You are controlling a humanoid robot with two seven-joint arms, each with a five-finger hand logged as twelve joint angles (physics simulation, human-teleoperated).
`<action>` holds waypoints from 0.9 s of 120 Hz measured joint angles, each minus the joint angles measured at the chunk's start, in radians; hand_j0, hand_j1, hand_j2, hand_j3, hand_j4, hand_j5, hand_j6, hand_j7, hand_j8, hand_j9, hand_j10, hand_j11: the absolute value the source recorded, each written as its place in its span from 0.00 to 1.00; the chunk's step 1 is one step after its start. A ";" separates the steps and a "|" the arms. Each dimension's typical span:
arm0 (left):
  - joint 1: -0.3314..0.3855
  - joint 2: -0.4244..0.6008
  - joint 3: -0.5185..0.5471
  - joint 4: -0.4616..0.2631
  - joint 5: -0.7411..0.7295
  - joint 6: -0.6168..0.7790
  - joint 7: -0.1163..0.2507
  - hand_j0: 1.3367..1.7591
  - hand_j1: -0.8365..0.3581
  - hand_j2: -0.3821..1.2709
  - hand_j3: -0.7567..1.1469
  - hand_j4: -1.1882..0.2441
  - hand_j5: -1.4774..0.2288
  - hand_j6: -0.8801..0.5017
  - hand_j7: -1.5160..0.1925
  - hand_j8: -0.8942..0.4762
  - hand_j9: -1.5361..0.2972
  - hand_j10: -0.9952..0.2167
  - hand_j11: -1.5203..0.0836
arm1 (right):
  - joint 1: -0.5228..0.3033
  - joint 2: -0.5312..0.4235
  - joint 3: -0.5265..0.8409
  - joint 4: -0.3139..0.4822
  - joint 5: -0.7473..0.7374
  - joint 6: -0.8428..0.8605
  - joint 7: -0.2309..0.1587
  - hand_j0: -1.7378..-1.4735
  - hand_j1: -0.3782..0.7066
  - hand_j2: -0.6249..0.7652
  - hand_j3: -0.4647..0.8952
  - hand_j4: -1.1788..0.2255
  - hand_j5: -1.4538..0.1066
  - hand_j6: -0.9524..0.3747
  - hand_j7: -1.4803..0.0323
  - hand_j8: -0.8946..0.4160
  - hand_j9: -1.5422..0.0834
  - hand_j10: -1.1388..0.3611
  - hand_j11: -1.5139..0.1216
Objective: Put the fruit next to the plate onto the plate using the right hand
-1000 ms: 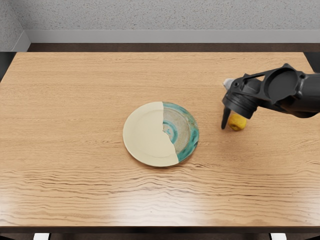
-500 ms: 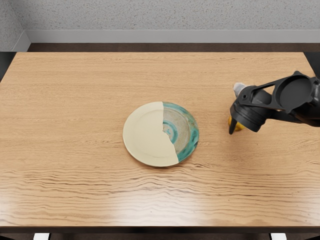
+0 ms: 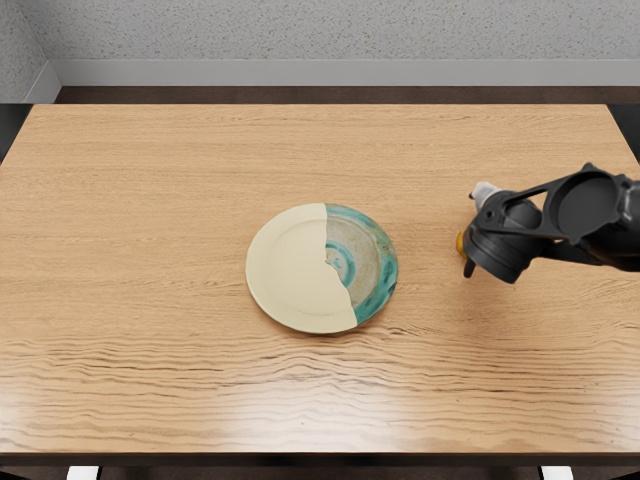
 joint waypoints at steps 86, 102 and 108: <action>0.000 0.000 0.000 0.000 0.000 0.000 0.000 0.76 0.99 0.23 0.40 0.83 0.86 0.64 0.89 0.65 0.84 0.82 0.95 | -0.011 0.008 0.000 0.000 -0.004 -0.001 0.000 0.30 0.38 0.40 0.34 0.61 0.67 0.48 0.71 0.44 0.70 0.55 0.67; 0.000 0.000 0.000 0.000 0.000 0.000 0.000 0.76 0.99 0.23 0.40 0.83 0.86 0.64 0.89 0.65 0.84 0.82 0.95 | -0.016 0.011 0.000 0.000 -0.004 -0.001 0.000 0.30 0.38 0.40 0.34 0.61 0.66 0.47 0.70 0.44 0.69 0.54 0.67; 0.000 0.000 0.000 0.000 0.000 0.000 0.000 0.76 0.99 0.23 0.40 0.83 0.86 0.64 0.89 0.65 0.84 0.82 0.95 | -0.017 0.011 0.000 0.000 -0.004 -0.001 0.000 0.30 0.38 0.40 0.34 0.61 0.66 0.47 0.70 0.44 0.69 0.54 0.67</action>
